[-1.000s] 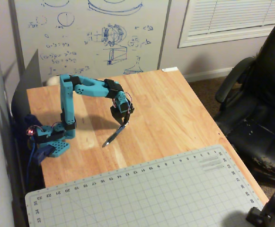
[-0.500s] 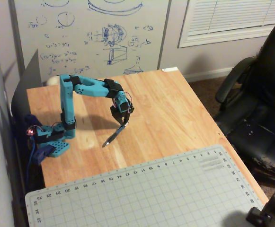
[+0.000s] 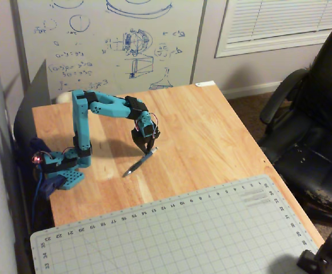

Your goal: Touch the pen.

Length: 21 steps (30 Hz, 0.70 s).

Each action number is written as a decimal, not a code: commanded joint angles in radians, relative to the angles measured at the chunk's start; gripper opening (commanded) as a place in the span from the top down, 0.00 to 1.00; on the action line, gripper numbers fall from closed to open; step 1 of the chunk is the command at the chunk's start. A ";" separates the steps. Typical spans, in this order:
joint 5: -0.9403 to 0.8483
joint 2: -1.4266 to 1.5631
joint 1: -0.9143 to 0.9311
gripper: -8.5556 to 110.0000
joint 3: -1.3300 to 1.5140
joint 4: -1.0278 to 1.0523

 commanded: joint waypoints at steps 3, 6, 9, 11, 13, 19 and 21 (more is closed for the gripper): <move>-0.009 0.071 -0.003 0.92 -0.012 -0.015; -0.009 0.071 -0.003 0.92 -0.015 -0.015; -0.009 0.074 -0.003 0.92 -0.020 -0.015; -0.009 0.080 -0.003 0.92 -0.021 -0.015; -0.011 0.083 -0.002 0.92 -0.023 -0.017; -0.011 0.072 0.000 0.92 -0.055 -0.017; -0.011 0.072 0.012 0.92 -0.057 -0.014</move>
